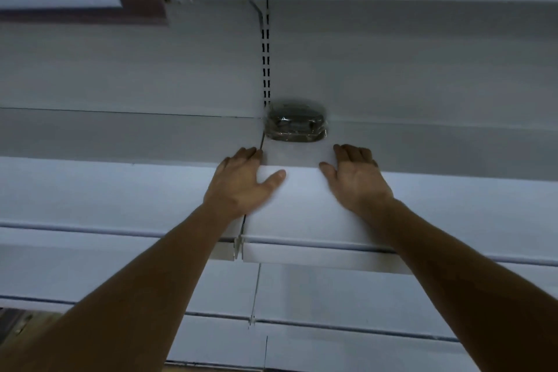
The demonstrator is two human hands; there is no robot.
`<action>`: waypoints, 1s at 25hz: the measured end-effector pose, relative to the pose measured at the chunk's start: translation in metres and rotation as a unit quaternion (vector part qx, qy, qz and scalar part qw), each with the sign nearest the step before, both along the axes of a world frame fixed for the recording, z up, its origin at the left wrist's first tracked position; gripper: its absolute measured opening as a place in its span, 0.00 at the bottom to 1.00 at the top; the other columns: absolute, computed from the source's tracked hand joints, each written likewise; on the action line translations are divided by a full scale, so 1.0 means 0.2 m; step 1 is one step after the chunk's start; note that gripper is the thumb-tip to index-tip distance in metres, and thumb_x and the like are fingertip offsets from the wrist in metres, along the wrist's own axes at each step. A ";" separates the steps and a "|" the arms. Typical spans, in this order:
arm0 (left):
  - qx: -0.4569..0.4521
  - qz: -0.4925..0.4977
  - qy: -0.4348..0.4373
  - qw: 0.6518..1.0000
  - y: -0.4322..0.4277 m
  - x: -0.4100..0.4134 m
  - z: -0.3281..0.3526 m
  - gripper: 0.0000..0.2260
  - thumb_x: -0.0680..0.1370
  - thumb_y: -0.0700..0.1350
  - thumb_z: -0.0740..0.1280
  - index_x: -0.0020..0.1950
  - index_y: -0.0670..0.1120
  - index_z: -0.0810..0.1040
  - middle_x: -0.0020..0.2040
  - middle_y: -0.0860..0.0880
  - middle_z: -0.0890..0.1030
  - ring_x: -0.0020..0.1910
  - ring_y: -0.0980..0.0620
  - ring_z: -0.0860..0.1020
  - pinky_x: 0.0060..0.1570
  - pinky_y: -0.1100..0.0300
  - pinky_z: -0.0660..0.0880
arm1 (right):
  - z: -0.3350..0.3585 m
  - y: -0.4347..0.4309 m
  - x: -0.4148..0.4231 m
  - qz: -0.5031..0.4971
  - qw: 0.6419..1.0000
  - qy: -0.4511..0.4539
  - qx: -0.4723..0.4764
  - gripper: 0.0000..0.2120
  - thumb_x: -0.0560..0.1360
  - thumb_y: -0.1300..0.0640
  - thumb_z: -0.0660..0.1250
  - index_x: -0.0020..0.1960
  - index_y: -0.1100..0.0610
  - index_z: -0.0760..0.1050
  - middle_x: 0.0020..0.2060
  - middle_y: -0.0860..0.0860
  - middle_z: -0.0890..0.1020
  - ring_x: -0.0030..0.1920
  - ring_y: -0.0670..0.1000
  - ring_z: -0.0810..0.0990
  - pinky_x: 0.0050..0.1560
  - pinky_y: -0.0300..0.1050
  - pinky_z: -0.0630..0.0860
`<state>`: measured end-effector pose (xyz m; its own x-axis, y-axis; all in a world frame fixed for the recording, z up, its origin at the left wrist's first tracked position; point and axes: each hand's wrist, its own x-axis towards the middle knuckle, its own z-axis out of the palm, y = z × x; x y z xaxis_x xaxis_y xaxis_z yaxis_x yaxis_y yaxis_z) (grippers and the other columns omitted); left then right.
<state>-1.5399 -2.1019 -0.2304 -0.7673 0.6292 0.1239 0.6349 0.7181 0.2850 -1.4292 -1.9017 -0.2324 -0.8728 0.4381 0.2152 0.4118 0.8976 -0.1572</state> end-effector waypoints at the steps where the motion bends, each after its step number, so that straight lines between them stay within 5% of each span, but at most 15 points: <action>1: 0.002 0.001 -0.017 1.000 -0.03 0.05 0.01 0.35 0.79 0.68 0.51 0.80 0.49 0.58 0.80 0.49 0.58 0.79 0.52 0.54 0.78 0.51 0.49 | 0.01 -0.03 0.05 0.007 1.000 -0.004 0.001 0.29 0.83 0.43 0.52 0.76 0.61 0.60 0.73 0.59 0.67 0.72 0.60 0.62 0.73 0.52 0.58; 11: -0.011 -0.030 -0.128 0.991 -0.23 0.65 0.12 0.36 0.81 0.64 0.56 0.82 0.47 0.50 0.82 0.51 0.47 0.80 0.55 0.43 0.78 0.50 0.40 | 0.15 -0.31 0.65 0.075 0.975 -0.063 -0.199 0.36 0.81 0.43 0.59 0.79 0.61 0.50 0.79 0.56 0.54 0.78 0.55 0.51 0.76 0.45 0.49; 14: 0.026 -0.047 -0.094 0.994 -0.24 0.78 0.21 0.34 0.82 0.62 0.56 0.82 0.47 0.49 0.82 0.50 0.47 0.80 0.54 0.43 0.78 0.52 0.41 | 0.25 -0.34 0.78 0.087 0.970 -0.096 -0.207 0.36 0.81 0.42 0.58 0.80 0.58 0.48 0.79 0.54 0.53 0.79 0.53 0.52 0.76 0.45 0.50; 25: 0.162 -0.126 -0.049 0.977 -0.37 1.08 0.75 0.28 0.82 0.58 0.59 0.80 0.56 0.56 0.80 0.58 0.56 0.78 0.60 0.53 0.74 0.61 0.54 | 0.88 -0.51 1.13 0.140 0.983 0.007 -0.119 0.31 0.81 0.42 0.58 0.80 0.47 0.51 0.78 0.43 0.57 0.77 0.44 0.54 0.72 0.40 0.55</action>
<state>-1.3248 -2.1753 -0.0798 -0.6111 0.7397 0.2817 0.7381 0.4039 0.5405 -1.2028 -2.0040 -0.0574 -0.9639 0.2207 0.1488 0.1502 0.9125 -0.3805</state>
